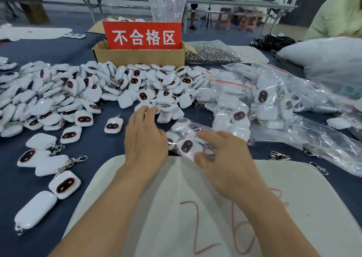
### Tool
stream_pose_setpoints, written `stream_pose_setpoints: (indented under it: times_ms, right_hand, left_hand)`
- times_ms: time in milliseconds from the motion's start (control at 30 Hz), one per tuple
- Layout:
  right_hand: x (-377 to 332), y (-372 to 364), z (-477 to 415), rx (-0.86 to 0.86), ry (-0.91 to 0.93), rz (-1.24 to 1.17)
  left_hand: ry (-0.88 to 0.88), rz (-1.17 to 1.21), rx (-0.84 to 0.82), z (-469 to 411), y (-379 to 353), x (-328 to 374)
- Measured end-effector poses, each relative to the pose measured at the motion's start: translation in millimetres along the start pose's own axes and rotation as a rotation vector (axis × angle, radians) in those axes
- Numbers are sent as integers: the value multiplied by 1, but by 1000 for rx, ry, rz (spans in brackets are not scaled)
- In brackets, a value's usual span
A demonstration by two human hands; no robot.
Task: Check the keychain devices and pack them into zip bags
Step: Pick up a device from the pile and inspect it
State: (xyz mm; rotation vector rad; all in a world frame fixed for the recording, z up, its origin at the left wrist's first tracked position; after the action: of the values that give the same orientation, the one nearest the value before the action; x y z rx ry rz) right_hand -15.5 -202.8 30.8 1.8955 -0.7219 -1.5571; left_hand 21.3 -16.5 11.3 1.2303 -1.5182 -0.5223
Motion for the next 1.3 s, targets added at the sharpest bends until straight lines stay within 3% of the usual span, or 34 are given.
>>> stream_pose_setpoints:
  times_ms: [400,600,800,1067,1167,1233,1300]
  right_hand:
    - [3,-1,0,81,-27,-69]
    - [7,-3,-3,81,-16,-83]
    - [5,-1,0,63,-30,-110]
    - [7,1,2,94,-30,-162]
    - [7,5,6,229,-56,-340]
    - [5,10,3,294,-100,-639]
    - [2,15,0,184,-182,-1009]
  left_hand:
    - [-97,9,-85,-36,-10,1]
    - [-133,27,134,-40,-13,-7]
    - [-139,77,-24,-38,-13,3]
    - [4,291,322,-22,18,7]
    - [-87,468,291,-9,37,14]
    - [-177,625,109,8,41,24]
    - [-244,789,-100,26,37,35]
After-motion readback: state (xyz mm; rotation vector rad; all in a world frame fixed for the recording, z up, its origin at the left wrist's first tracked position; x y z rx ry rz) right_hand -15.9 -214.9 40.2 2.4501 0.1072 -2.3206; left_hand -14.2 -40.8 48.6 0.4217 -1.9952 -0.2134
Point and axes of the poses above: each hand's wrist, its own z-axis away from the middle knuckle, its own y-axis out of the back of the hand, x = y × z, the point moved 1 cm from there along -z, towards the middle knuckle, and after that the axes turned 6 degrees about -z, right-handed, at the moved point
